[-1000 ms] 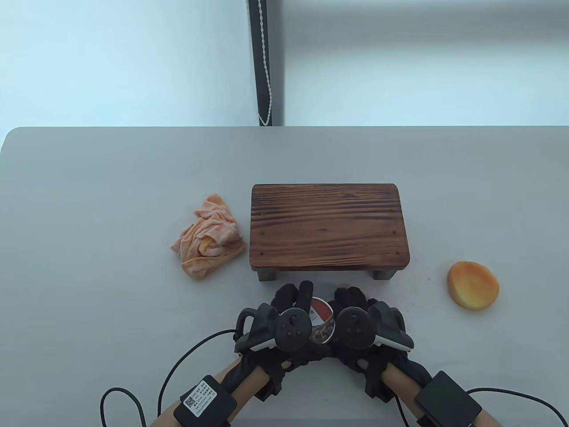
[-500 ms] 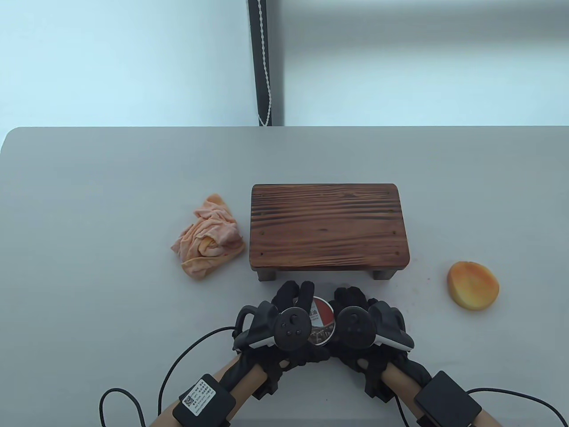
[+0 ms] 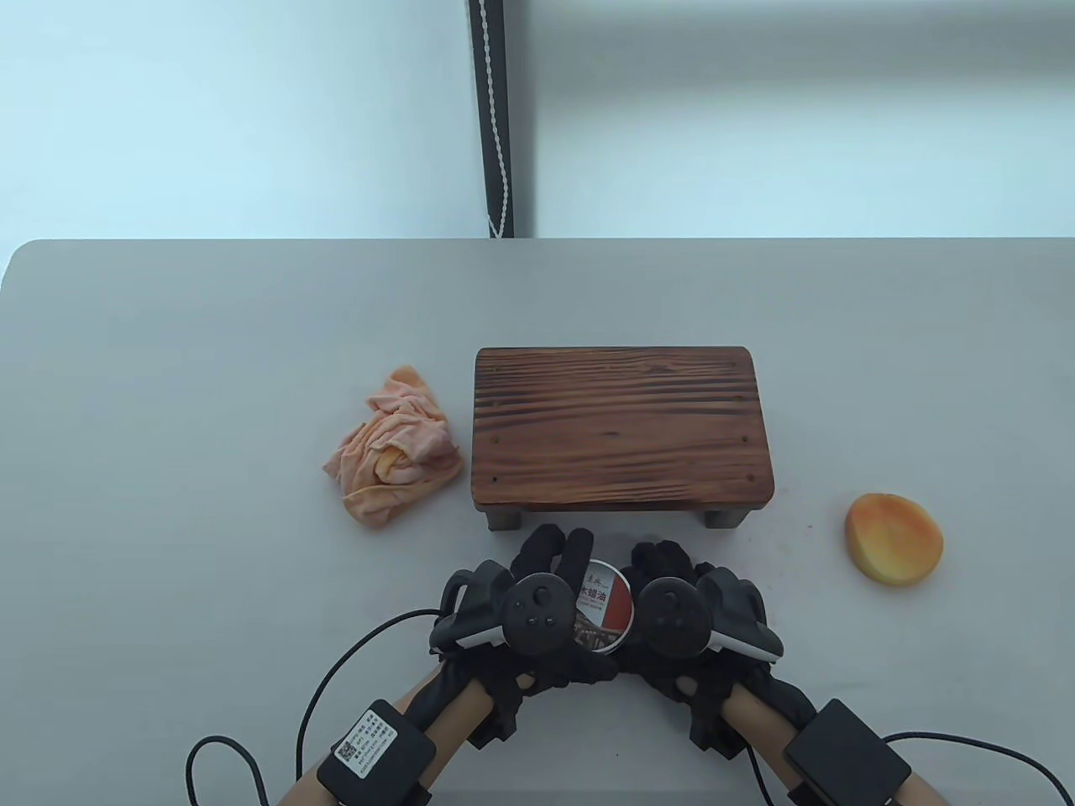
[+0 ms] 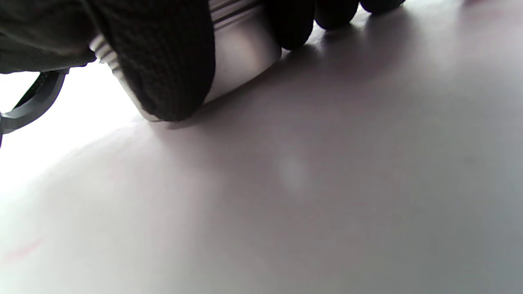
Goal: Dip and apply wood wax on stool
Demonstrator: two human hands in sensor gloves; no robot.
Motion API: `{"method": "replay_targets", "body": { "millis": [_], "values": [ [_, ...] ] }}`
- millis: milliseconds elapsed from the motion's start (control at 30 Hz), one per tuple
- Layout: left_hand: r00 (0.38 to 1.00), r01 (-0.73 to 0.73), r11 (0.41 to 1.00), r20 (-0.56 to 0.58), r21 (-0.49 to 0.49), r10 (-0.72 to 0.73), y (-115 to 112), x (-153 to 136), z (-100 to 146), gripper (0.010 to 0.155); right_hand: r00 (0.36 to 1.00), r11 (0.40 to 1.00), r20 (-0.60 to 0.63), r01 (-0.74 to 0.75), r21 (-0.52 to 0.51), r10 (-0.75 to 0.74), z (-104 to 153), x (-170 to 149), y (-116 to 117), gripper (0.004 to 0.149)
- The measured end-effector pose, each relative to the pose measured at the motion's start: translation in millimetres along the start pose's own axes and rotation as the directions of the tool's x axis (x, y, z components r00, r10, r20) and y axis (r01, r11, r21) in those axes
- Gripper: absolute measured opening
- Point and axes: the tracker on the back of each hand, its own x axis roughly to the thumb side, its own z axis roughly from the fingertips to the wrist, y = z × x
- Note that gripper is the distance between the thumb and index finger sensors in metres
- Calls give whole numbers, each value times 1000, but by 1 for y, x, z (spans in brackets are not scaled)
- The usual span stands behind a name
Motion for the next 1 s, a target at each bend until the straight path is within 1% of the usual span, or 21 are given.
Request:
{"method": "replay_targets", "body": {
  "millis": [33, 100, 133, 167, 267, 300, 333, 400, 433, 467, 500, 533, 633, 667, 733, 800, 867, 900, 967, 1000],
  "values": [
    [1000, 25, 1000, -3, 10, -25, 0, 2, 0, 113, 1000, 1000, 0, 0, 0, 0, 0, 0, 0, 79],
    [997, 54, 998, 46, 9, -55, 2, 6, 0, 107, 1000, 1000, -1, 2, 0, -2, 0, 0, 0, 79],
    [995, 39, 999, 96, -8, -38, 6, 6, 0, 107, 1000, 1000, 0, 1, 0, -1, 0, 0, 0, 79],
    [993, 14, 999, 120, -30, -10, 6, 5, 0, 102, 1000, 1000, -1, 1, 0, -1, 0, -1, 0, 79],
    [986, -50, 996, 154, -74, 61, 8, -2, 1, 87, 1000, 1000, -2, 3, -1, -3, 0, -1, 0, 79],
    [986, -64, 995, 149, -81, 76, 8, -3, 1, 86, 1000, 1000, -2, 2, 0, -2, 0, -1, 0, 79],
    [987, -60, 996, 143, -65, 69, 7, -3, 1, 88, 1000, 1000, -2, 2, 0, -2, 0, -1, 0, 79],
    [995, -26, 998, 99, -53, 31, 4, -1, 0, 102, 1000, 1000, -1, 3, 1, -3, 0, -1, 0, 79],
    [998, 5, 1000, 68, -20, -3, 2, 0, 0, 108, 1000, 1000, -1, 3, 2, -3, 0, -1, 0, 79],
    [999, 25, 1000, 41, 12, -26, 1, 3, -1, 110, 1000, 1000, -1, 3, 2, -3, 0, -1, 0, 79],
    [999, 38, 999, 21, 17, -38, 0, 4, -1, 112, 1000, 1000, -1, 2, 2, -2, 0, -1, 0, 79],
    [998, 57, 998, -7, 37, -57, -1, 6, -1, 112, 1000, 1000, -1, 2, 1, -2, 0, -1, 0, 79],
    [997, 79, 996, 21, 40, -80, 0, 10, 0, 108, 1000, 1000, -1, 2, 2, -2, 0, -1, 0, 79],
    [996, 62, 998, 58, 31, -64, 2, 10, -1, 109, 1000, 1000, -1, 1, 2, -1, 0, -1, 0, 78],
    [993, 27, 1000, 114, -9, -25, 7, 8, 0, 103, 1000, 1000, -4, -1, 0, 1, 0, -1, 0, 78],
    [989, -31, 999, 142, -32, 35, 9, 2, 0, 94, 1000, 1000, -4, 1, 1, -1, 0, -1, 0, 79],
    [987, -47, 997, 150, -63, 56, 10, 0, 0, 89, 1000, 1000, -3, 1, 3, -1, 0, -1, 0, 79],
    [988, -46, 997, 146, -59, 54, 10, 0, 0, 91, 1000, 1000, -3, 1, 2, -1, 0, -1, 0, 79],
    [993, -59, 996, 101, -74, 67, 6, 2, -1, 106, 1000, 1000, -3, 1, 3, -1, 0, -1, 0, 79],
    [998, -16, 999, 60, -46, 19, 4, 2, 1, 110, 1000, 1000, -3, 1, 3, -1, 0, -1, 0, 79]
  ]
}}
